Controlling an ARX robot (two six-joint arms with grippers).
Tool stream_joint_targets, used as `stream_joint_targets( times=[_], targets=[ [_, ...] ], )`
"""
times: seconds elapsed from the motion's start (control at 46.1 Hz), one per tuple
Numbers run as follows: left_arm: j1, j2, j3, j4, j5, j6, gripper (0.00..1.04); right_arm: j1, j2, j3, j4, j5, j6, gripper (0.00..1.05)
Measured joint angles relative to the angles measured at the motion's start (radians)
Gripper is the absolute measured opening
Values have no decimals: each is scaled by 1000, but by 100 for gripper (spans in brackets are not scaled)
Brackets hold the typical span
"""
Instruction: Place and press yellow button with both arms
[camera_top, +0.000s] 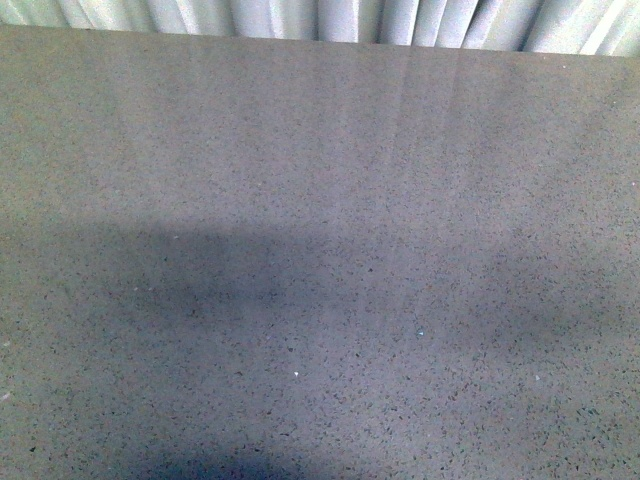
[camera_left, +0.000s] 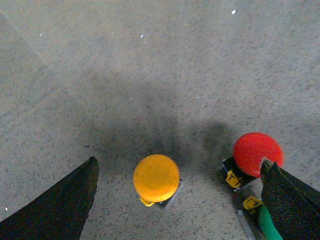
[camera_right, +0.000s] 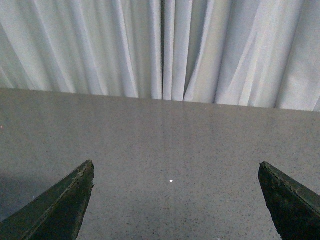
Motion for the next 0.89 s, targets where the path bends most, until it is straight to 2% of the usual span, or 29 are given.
stream_joint_targets(
  times=[0.282, 0.89],
  targets=[
    [34, 276, 51, 138, 5, 1, 96, 0, 0, 0, 0, 0, 0, 96],
    [49, 460, 126, 179, -4, -48, 96, 0, 0, 0, 0, 0, 0, 96]
  ],
)
